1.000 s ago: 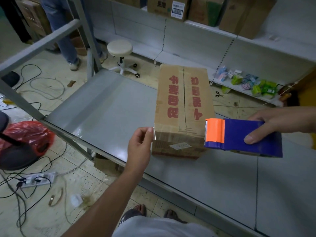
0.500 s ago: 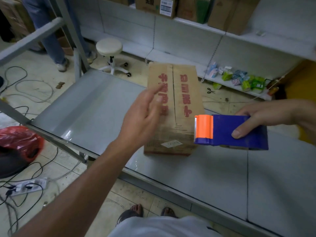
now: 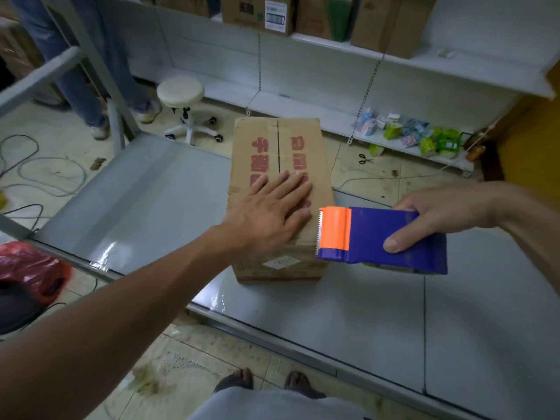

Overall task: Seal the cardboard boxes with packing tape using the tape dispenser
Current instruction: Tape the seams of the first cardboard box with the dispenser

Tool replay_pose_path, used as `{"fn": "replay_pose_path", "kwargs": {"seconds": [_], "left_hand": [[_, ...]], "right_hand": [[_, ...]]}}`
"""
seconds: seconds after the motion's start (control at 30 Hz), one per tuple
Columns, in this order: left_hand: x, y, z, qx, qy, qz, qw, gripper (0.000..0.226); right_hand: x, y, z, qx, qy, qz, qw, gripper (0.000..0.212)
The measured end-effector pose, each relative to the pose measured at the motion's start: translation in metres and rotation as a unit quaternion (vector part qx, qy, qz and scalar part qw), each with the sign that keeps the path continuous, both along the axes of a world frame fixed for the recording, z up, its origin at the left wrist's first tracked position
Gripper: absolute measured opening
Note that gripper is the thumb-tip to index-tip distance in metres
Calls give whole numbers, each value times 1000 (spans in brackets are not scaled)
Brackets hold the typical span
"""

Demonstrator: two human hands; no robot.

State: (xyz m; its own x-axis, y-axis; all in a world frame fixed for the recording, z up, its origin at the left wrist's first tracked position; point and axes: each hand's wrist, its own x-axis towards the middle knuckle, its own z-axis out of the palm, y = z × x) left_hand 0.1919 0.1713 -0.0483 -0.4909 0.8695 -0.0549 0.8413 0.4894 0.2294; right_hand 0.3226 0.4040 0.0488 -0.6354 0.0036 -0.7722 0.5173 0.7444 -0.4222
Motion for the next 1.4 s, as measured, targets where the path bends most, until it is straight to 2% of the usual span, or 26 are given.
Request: {"fn": "replay_pose_path", "kwargs": {"seconds": [0.17, 0.3, 0.4, 0.53, 0.83, 0.97, 1.13, 1.27, 1.4], "left_hand": [[-1, -2, -1, 13, -8, 6, 1000, 60], [-1, -1, -2, 8, -18, 2, 1000, 67], [-1, 1, -1, 8, -25, 6, 1000, 72], [1, 1, 1, 3, -30, 14, 999, 78], [3, 3, 7, -34, -10, 8, 999, 110], [3, 3, 7, -35, -18, 8, 999, 111], [1, 5, 6, -39, -11, 7, 999, 110], [2, 5, 7, -38, -13, 9, 999, 115], [2, 5, 6, -34, -14, 9, 999, 112]], "right_hand": [[5, 16, -8, -25, -4, 7, 1000, 46], [16, 39, -9, -16, -20, 26, 999, 65], [21, 51, -12, -18, -18, 31, 999, 71], [19, 57, -19, -38, -5, 43, 998, 68], [20, 69, -30, -58, 3, 53, 997, 62], [23, 71, -32, -54, -5, 41, 998, 51], [38, 84, -36, -38, -20, 22, 999, 69], [43, 79, -32, -34, -15, 2, 999, 54], [46, 72, -26, -18, -10, -8, 1000, 57]]}}
